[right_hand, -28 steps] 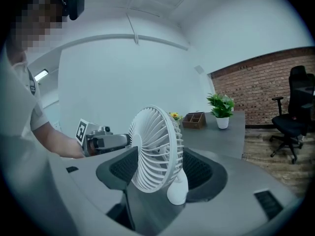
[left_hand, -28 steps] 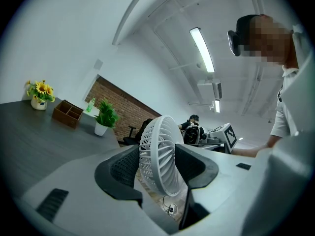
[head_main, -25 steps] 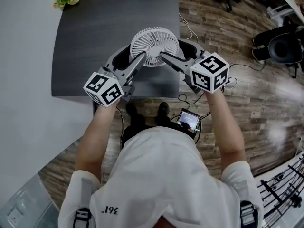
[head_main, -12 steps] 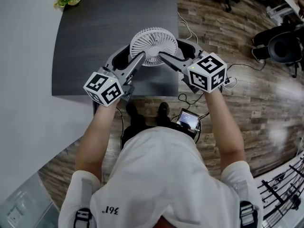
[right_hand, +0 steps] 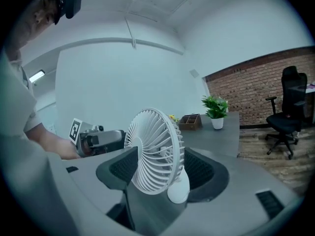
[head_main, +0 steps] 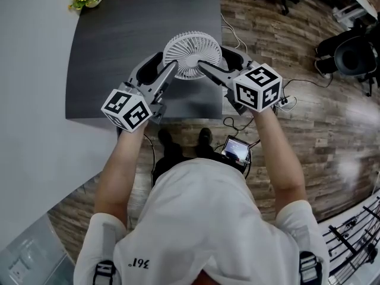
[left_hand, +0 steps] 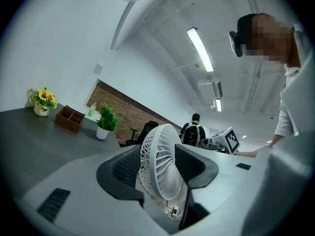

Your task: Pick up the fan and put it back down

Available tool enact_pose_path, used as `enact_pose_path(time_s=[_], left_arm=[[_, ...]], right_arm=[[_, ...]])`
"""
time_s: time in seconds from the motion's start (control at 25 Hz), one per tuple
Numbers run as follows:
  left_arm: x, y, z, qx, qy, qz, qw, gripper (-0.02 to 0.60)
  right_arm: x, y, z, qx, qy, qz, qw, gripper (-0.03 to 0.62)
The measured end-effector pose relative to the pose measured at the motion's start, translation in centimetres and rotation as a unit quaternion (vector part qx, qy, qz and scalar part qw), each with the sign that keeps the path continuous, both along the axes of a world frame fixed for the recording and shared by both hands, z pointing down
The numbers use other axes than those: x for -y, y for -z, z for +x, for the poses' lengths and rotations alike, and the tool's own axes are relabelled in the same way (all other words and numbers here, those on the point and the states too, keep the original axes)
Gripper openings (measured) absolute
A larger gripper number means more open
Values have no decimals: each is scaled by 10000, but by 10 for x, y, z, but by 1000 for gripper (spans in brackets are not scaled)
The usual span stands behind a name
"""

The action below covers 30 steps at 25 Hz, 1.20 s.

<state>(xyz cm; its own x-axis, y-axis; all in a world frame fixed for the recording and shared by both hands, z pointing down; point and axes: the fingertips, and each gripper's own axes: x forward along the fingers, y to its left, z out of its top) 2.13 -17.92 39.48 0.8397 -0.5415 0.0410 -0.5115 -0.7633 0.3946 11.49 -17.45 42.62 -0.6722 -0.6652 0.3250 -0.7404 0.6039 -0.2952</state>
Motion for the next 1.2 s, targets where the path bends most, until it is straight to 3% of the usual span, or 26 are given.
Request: enact_pose_path(time_s=[1.2], left_arm=[[-22,5,-4,87,262,-25,9996,210]], right_arm=[[-5,10,15,141,-467,66,9988,284]])
